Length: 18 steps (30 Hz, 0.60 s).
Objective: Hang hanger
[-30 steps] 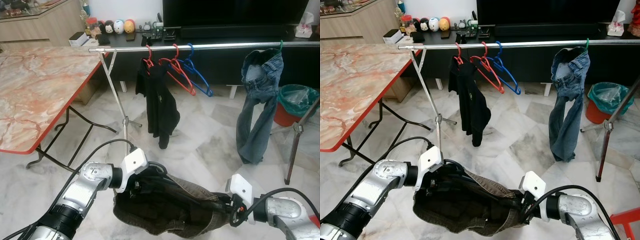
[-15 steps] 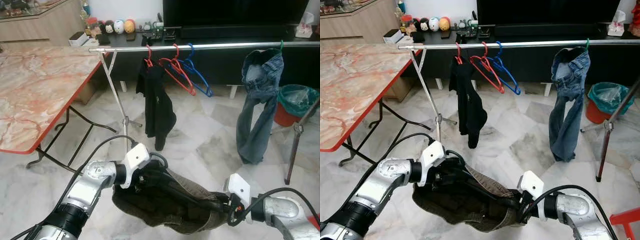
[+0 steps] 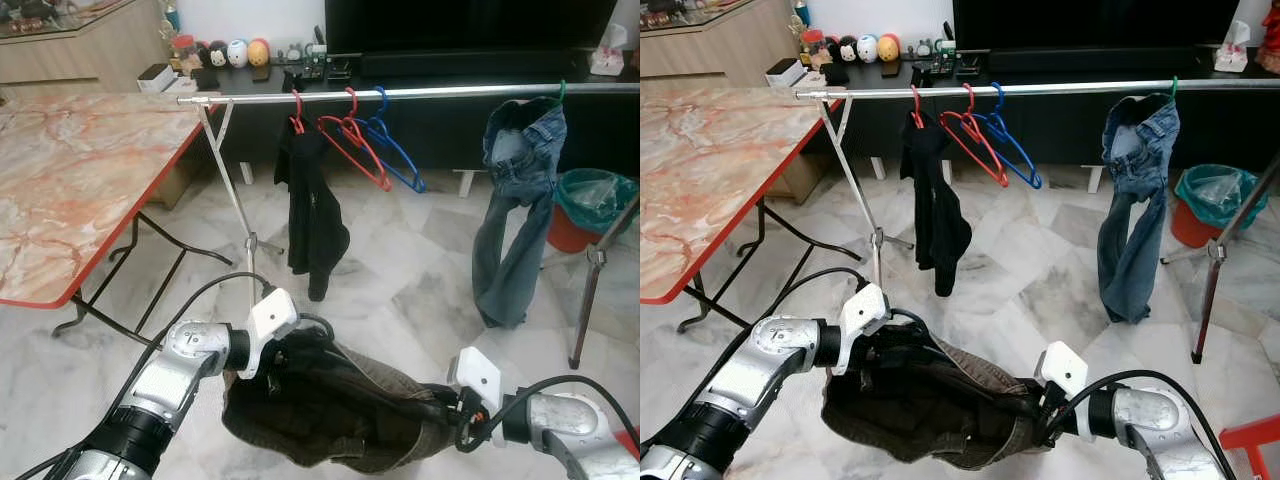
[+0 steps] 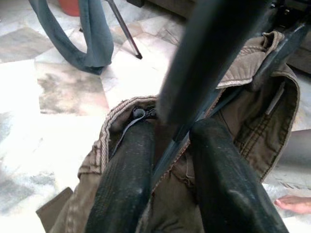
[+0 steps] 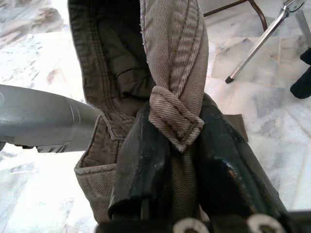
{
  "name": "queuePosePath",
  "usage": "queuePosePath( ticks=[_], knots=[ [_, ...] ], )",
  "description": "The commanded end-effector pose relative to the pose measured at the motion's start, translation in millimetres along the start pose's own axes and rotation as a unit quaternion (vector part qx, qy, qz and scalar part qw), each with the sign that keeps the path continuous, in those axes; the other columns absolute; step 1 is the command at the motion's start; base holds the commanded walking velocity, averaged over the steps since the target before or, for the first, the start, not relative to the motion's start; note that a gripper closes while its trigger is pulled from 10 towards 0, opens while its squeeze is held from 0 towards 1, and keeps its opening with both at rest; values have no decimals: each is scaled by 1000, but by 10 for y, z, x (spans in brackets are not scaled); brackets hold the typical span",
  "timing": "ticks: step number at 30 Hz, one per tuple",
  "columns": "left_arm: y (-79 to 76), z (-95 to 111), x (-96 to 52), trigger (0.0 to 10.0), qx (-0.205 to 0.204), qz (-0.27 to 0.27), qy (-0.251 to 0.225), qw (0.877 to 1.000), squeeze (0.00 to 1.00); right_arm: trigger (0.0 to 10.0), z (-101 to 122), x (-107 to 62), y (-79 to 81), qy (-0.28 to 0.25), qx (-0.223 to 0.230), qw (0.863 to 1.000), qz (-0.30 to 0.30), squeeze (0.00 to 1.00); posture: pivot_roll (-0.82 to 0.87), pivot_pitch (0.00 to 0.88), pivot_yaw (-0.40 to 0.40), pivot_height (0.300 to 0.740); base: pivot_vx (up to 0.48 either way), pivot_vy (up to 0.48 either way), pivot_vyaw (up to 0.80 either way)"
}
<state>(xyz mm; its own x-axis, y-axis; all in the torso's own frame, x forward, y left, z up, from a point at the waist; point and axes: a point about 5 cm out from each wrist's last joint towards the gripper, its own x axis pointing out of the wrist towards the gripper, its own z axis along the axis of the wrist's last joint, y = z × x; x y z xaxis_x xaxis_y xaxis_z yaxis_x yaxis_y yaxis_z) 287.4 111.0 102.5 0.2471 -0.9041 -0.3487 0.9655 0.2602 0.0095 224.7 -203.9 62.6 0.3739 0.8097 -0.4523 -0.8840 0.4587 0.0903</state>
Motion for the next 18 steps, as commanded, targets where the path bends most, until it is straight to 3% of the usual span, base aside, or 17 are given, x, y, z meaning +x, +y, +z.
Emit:
queuePosePath(
  ticks=[1, 18],
  knots=[
    [-64, -23, 31, 0, -9, -22, 2, 1000, 0, 10000, 216, 73, -8, -47, -28, 998, 11, 0, 65, 47, 110, 740, 0, 0, 0],
    [-80, -24, 39, 0, -8, -27, 1, 1000, 0, 10000, 229, 78, -47, -48, -33, 998, 1, 0, 65, 46, 107, 740, 0, 0, 0]
  ],
)
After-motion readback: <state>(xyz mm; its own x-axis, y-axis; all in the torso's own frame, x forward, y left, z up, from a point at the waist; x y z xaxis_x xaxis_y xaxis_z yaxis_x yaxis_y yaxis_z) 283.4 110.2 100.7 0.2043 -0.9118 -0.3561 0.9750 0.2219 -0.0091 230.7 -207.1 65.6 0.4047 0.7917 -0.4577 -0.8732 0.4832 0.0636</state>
